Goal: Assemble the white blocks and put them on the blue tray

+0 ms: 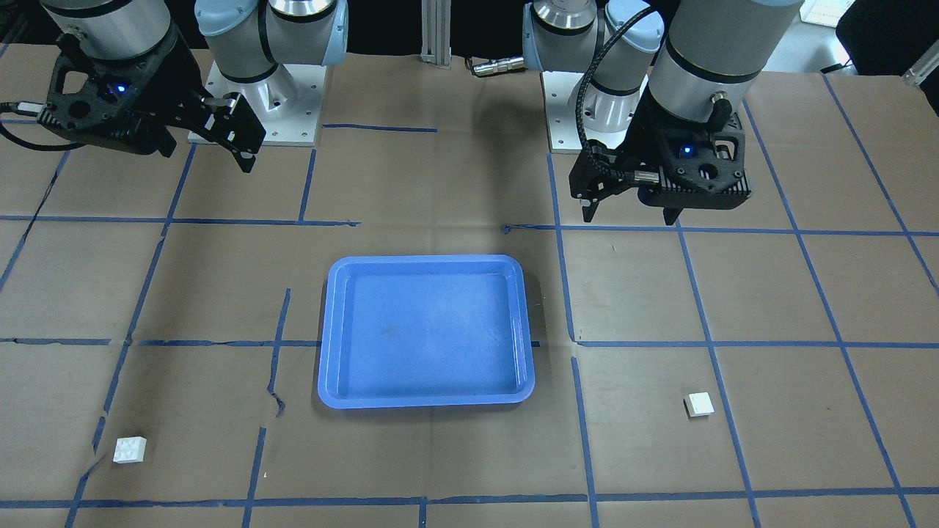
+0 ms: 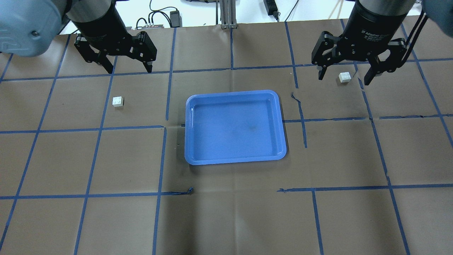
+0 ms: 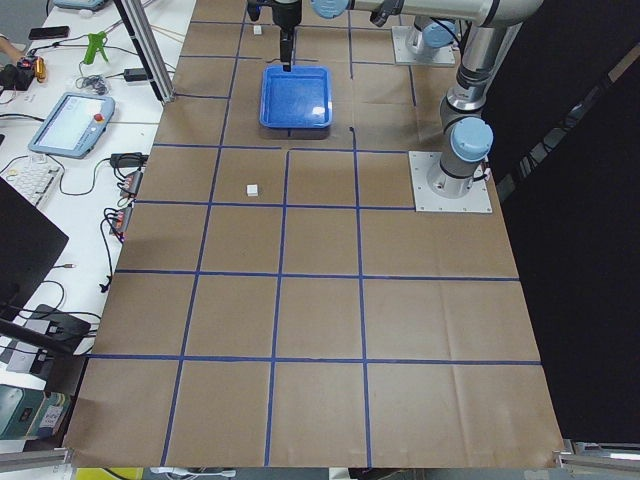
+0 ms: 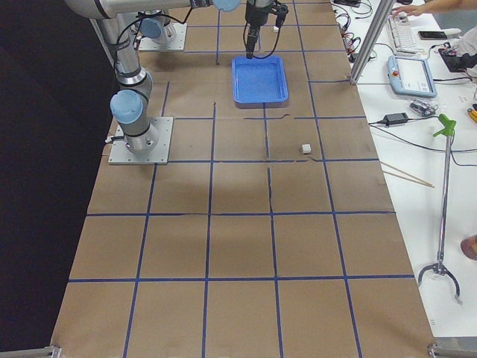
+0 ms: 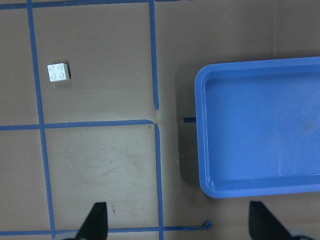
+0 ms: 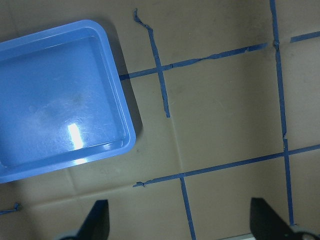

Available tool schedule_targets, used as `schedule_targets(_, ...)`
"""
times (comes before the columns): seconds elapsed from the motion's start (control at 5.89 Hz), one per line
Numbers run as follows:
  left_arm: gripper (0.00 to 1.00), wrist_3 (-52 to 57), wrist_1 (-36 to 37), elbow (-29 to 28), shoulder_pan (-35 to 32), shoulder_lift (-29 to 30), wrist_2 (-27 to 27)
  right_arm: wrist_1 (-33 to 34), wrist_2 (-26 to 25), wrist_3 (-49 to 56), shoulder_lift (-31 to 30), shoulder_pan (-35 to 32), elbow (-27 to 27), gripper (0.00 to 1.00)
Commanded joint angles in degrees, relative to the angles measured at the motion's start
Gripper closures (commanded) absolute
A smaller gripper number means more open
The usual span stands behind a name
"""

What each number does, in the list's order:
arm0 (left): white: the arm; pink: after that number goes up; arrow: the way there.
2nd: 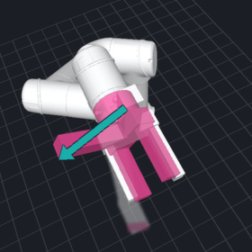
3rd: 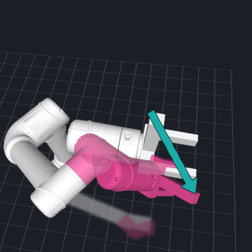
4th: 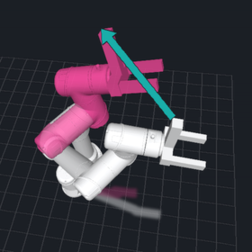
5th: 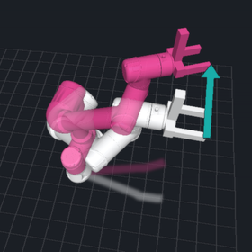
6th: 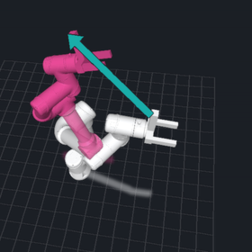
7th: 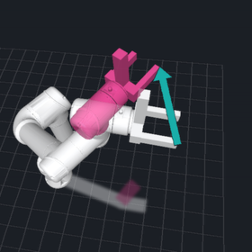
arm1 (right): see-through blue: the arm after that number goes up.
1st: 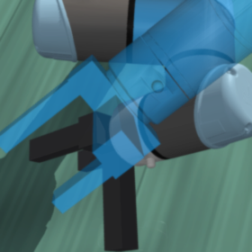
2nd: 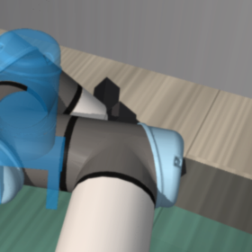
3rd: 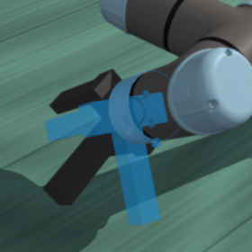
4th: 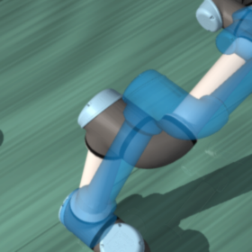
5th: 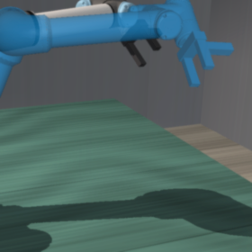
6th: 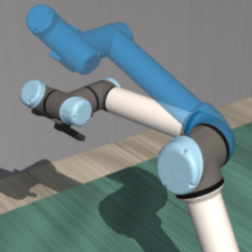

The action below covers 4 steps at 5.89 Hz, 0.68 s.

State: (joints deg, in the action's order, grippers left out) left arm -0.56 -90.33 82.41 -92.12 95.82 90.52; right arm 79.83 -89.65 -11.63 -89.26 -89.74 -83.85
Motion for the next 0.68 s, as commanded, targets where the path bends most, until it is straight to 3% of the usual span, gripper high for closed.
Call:
schedule_targets(0.0,0.01,0.65,-0.63,-0.23,1.58,-0.29,0.18,-0.46,0.09,2.12,-0.04,0.00,0.00,0.00)
schedule_targets(0.17,0.01,1.96,-0.72,-0.32,2.73,-0.46,0.10,-0.21,0.09,2.31,-0.04,0.00,0.00,0.00)
schedule_targets(0.51,0.01,5.56,-1.42,0.90,5.79,-1.68,0.97,-0.03,0.09,12.97,-0.04,0.35,0.00,0.00)
